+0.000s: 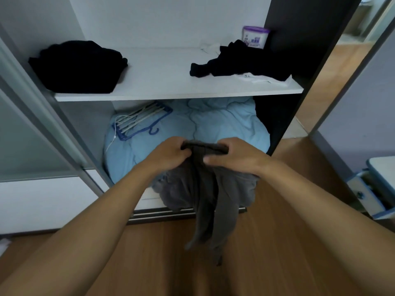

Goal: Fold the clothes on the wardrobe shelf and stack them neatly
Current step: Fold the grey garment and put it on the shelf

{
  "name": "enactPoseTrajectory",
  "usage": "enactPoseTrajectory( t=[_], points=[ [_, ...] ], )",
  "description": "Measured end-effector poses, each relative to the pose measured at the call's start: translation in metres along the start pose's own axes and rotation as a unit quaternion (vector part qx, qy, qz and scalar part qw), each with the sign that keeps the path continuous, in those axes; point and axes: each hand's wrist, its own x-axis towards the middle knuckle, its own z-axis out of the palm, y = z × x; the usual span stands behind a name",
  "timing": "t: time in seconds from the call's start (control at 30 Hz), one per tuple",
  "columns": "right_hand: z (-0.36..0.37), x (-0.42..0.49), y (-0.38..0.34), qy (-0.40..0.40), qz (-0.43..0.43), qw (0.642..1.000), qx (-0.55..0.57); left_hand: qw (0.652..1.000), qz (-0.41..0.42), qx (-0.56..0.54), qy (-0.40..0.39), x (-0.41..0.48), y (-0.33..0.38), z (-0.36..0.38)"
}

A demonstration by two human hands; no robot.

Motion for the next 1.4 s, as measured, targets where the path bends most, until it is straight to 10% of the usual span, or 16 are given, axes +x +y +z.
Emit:
enactPoseTrajectory(
  t=[0.1, 0.4, 0.73, 1.03, 1.4],
  points=[
    [0.005, -0.009, 0.019, -0.024, -0.002, 0.981, -0.191, 0.999, 0.009, 0.035, -0.025, -0.001, 0.007, -0.007],
    [0.002, -0.005, 0.021, 0.061, 0.005, 0.987, -0.146, 0.967, -0.077, 0.093, -0.226, -0.015, -0.003, 0.014],
    [0.02, -0.01, 0.043, 0.045, 0.115, 0.99, 0.071, 0.923, -0.17, -0.344, -0.016, -0.013, 0.034, 0.02],
    [0.046, -0.013, 0.016, 0.107, 0.134, 0.936, 0.307, 0.855, -0.252, -0.454, 0.019, -0.02, 0.041, 0.033],
    [0.096, -0.019, 0.024, 0.101, 0.088, 0.991, 0.004, 0.789, -0.251, -0.552, 0.102, -0.029, 0.038, 0.024]
  ],
)
